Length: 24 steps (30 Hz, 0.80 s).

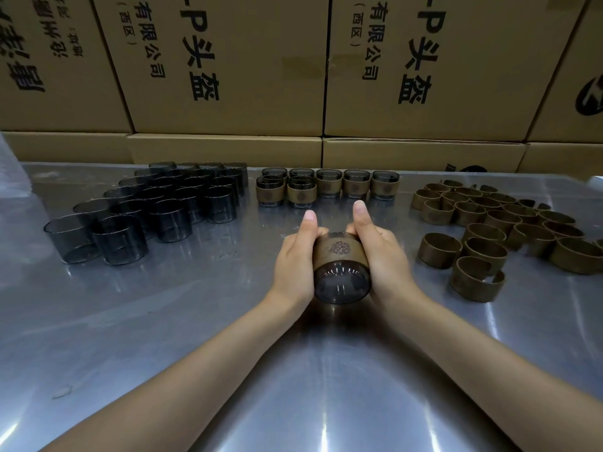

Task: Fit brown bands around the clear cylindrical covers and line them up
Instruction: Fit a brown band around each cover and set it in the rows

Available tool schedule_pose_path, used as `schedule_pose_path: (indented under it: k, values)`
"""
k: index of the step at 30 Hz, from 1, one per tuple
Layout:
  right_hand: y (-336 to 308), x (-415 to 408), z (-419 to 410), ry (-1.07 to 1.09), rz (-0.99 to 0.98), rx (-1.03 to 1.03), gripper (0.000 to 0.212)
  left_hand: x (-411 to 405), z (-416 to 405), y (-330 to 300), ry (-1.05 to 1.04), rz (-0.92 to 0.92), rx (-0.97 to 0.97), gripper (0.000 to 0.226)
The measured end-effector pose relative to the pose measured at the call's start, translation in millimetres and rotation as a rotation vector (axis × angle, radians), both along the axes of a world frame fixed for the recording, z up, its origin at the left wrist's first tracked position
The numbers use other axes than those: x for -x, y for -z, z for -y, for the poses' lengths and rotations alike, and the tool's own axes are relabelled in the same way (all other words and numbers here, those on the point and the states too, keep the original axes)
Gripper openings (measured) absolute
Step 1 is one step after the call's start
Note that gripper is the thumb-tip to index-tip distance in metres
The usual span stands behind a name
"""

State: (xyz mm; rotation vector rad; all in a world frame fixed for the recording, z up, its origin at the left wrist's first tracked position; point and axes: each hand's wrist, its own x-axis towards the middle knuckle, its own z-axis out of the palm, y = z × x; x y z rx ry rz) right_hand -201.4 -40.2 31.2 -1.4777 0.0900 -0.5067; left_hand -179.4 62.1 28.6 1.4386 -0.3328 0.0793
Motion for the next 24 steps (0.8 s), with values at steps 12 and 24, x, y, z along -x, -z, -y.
schedule_pose_path:
  k: [12, 24]
  values:
    - [12.9, -6.6, 23.6, 0.258, 0.175, 0.576, 0.037, -28.0, -16.9, 13.9, 0.154, 0.531, -0.583, 0.030]
    - [23.1, -26.9, 37.4, 0.253, -0.092, 0.272, 0.027, -101.2, 13.8, 17.3, -0.024, 0.667, -0.792, 0.030]
